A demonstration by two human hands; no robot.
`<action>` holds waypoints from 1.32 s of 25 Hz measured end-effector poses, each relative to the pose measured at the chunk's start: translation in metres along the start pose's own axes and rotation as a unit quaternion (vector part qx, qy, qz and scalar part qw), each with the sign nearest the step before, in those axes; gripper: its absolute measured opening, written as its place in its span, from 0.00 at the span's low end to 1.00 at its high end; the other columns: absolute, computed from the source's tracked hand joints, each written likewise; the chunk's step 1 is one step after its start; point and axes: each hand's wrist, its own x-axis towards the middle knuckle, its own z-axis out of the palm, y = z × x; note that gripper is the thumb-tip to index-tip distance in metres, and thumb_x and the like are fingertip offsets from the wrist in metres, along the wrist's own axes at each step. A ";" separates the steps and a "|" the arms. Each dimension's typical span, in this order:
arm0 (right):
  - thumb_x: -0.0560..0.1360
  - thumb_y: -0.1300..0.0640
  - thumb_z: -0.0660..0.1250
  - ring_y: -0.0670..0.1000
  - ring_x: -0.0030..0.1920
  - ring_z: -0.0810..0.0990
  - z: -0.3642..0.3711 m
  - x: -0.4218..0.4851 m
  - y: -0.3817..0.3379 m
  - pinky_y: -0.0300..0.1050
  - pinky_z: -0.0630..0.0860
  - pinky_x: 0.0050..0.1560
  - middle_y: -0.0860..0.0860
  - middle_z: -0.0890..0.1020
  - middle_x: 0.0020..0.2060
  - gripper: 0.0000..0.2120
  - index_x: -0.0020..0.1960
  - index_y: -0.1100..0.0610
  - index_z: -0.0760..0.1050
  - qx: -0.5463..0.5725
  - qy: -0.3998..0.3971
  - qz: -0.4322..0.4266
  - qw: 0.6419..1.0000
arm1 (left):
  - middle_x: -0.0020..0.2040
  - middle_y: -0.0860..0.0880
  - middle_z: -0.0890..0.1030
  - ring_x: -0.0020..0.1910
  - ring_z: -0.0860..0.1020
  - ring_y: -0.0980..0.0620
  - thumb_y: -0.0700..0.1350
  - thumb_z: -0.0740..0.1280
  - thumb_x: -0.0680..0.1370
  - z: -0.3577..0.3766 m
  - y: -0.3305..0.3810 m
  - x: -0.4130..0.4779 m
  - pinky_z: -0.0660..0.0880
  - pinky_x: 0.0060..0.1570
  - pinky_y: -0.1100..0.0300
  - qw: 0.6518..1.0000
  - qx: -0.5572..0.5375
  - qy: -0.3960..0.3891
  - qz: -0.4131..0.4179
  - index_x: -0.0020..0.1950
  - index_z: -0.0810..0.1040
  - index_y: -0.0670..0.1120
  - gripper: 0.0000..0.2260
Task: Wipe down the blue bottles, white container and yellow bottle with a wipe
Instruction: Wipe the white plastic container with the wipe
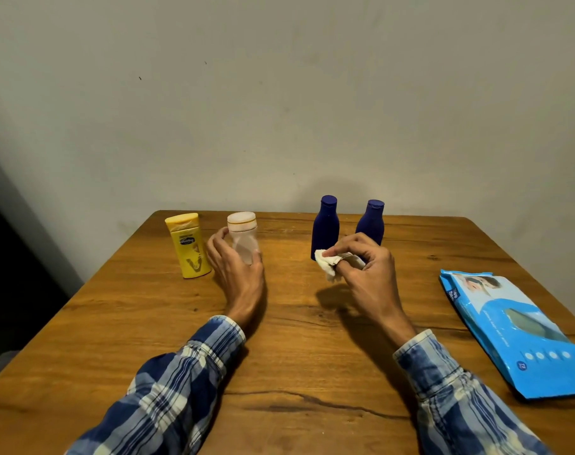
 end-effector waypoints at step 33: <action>0.76 0.69 0.71 0.51 0.57 0.81 -0.001 0.000 -0.019 0.41 0.79 0.56 0.53 0.83 0.53 0.10 0.55 0.61 0.82 0.004 0.044 -0.104 0.994 | 0.65 0.49 0.80 0.61 0.81 0.53 0.40 0.77 0.74 -0.034 0.042 -0.040 0.83 0.54 0.55 0.935 -0.234 -0.262 0.045 0.71 0.72 0.49 0.28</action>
